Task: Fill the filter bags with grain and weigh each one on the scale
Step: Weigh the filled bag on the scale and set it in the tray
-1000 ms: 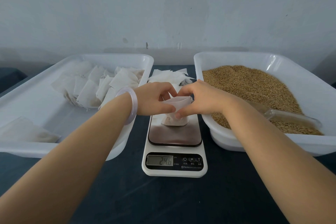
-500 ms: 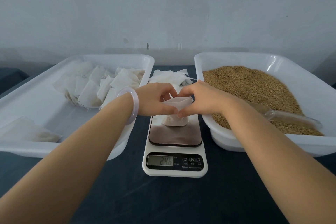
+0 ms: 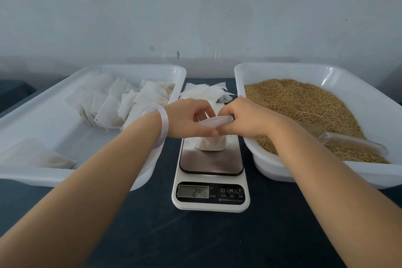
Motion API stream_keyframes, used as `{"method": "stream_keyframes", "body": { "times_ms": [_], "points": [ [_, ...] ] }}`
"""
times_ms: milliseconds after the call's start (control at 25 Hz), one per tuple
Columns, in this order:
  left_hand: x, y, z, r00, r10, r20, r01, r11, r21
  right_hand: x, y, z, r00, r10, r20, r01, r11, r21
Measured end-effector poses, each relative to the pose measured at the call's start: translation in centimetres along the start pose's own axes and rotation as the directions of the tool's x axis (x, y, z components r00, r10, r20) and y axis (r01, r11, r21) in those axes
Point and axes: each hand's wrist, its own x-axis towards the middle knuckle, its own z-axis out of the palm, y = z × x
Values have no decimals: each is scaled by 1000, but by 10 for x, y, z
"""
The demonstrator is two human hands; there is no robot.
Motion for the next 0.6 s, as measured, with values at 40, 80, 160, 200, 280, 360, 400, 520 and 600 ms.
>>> {"method": "stream_keyframes", "body": {
  "times_ms": [40, 80, 160, 200, 280, 360, 400, 520, 600],
  "points": [
    [-1, 1, 0, 1000, -12, -3, 12, 1000, 13, 0, 1, 0, 1000, 2, -22, -1, 1000, 22],
    [-1, 1, 0, 1000, -28, -6, 28, 999, 40, 0, 1, 1, 999, -2, -53, 5, 998, 60],
    [-1, 2, 0, 998, -50, -25, 52, 996, 76, 1, 1, 2, 992, -33, -119, 49, 990, 130],
    [0, 3, -1, 998, -56, -39, 59, 995, 75, 1, 1, 3, 987, -57, -148, 81, 985, 154],
    [1, 3, -2, 995, -62, -72, 67, 995, 71, 3, 0, 4, 975, -104, -194, 137, 976, 169],
    [1, 3, -4, 992, -66, -104, 69, 997, 31, 3, -3, 5, 967, -127, -221, 168, 970, 174],
    [0, 2, -6, 991, -66, -114, 65, 998, -11, 3, -4, 5, 963, -133, -233, 179, 965, 190],
    [-7, -2, -15, 984, -78, -159, 53, 987, -153, 4, -8, 8, 942, -162, -294, 237, 941, 241],
    [-12, -5, -22, 975, -68, -213, 7, 961, -276, 5, -13, 9, 924, -180, -337, 282, 916, 284]
  ]
}}
